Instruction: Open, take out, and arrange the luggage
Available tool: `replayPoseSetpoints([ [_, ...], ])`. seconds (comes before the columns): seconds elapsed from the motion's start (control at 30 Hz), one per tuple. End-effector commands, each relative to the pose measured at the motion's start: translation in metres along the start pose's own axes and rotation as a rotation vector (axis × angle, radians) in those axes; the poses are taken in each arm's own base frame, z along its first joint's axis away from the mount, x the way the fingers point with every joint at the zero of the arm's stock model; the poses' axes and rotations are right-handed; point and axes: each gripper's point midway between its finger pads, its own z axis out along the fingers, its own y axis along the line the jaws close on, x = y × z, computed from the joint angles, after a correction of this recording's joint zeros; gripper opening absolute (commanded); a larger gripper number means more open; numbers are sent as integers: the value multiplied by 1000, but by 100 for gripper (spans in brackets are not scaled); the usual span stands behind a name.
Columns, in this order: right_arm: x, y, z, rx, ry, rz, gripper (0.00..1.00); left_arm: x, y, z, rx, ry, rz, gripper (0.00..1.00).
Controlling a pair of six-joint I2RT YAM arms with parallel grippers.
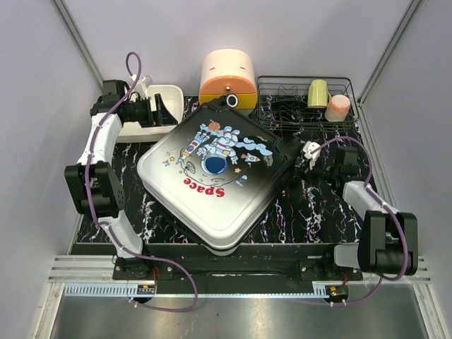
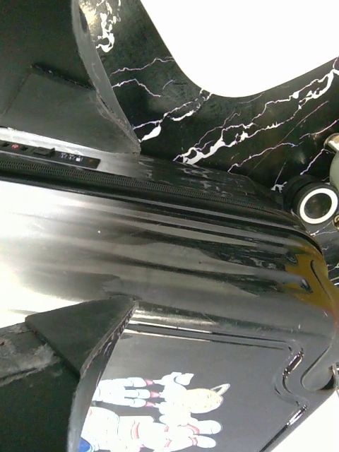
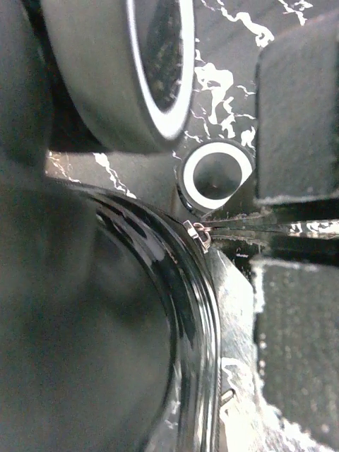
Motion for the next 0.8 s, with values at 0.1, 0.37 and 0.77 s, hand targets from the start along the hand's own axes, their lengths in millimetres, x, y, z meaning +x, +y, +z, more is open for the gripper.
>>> replayPoseSetpoints([
  [0.1,-39,-68,14,96,-154,-202,0,-6,-2,7,74,19,54,86],
  [0.37,-56,-85,24,145,-305,-251,0,-10,-5,20,130,55,80,86],
  [0.77,-84,-85,54,42,-597,-224,6,4,-4,49,176,118,56,85],
])
